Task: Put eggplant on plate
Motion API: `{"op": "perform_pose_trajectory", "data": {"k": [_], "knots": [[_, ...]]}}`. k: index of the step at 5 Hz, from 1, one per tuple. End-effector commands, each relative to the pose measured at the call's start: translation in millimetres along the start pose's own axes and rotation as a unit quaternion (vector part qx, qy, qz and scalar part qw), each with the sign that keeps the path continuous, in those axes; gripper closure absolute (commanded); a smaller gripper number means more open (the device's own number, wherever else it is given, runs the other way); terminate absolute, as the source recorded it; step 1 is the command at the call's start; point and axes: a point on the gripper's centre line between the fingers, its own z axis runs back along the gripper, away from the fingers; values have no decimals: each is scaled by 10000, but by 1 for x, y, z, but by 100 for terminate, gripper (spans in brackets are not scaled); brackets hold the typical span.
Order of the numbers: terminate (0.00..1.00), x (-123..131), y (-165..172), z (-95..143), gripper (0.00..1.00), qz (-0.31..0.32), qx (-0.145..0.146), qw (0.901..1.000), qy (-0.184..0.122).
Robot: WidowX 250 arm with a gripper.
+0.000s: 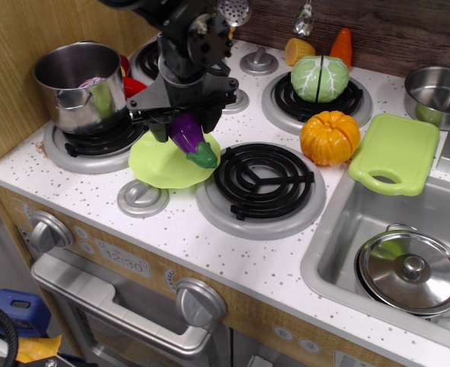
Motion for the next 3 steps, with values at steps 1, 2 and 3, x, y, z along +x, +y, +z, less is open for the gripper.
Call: {"op": "perform_pose_trajectory", "data": {"k": [1,2,3], "knots": [[0,20,7,-2,0,-52,-239,9992,-314],[0,20,7,-2,0,-52,-239,9992,-314],[100,20,7,-2,0,-52,-239,9992,-314]]}}
